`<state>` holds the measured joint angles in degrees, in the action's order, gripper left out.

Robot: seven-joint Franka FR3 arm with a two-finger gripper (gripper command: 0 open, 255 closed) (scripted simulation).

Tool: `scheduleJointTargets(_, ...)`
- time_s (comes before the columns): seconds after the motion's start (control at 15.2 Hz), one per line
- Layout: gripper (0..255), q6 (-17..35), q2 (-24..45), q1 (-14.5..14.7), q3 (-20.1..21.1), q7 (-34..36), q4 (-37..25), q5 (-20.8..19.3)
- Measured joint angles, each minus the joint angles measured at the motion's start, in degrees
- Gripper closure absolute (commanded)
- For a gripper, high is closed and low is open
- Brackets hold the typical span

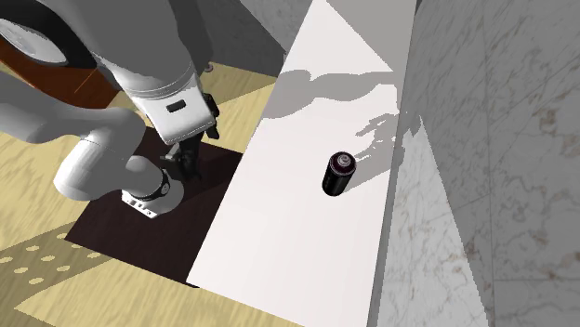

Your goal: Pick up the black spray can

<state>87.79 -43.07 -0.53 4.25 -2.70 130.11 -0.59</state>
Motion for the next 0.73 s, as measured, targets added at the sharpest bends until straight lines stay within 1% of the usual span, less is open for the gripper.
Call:
scheduleJointTargets(0.07, 0, 0.0, 0.0, 0.0, 0.0, 0.0, 0.0, 0.0)
scheduleJointTargets(0.26, 0, 1.16, 4.8, 0.1, 1.41, 1.89, -2.23, 0.96)
scheduleJointTargets(0.59, 0, 2.74, 16.81, 0.17, 4.3, 6.12, -9.44, 2.4)
scheduleJointTargets(0.73, 0, 2.77, 22.37, 0.13, 5.28, 7.74, -13.66, 2.59)
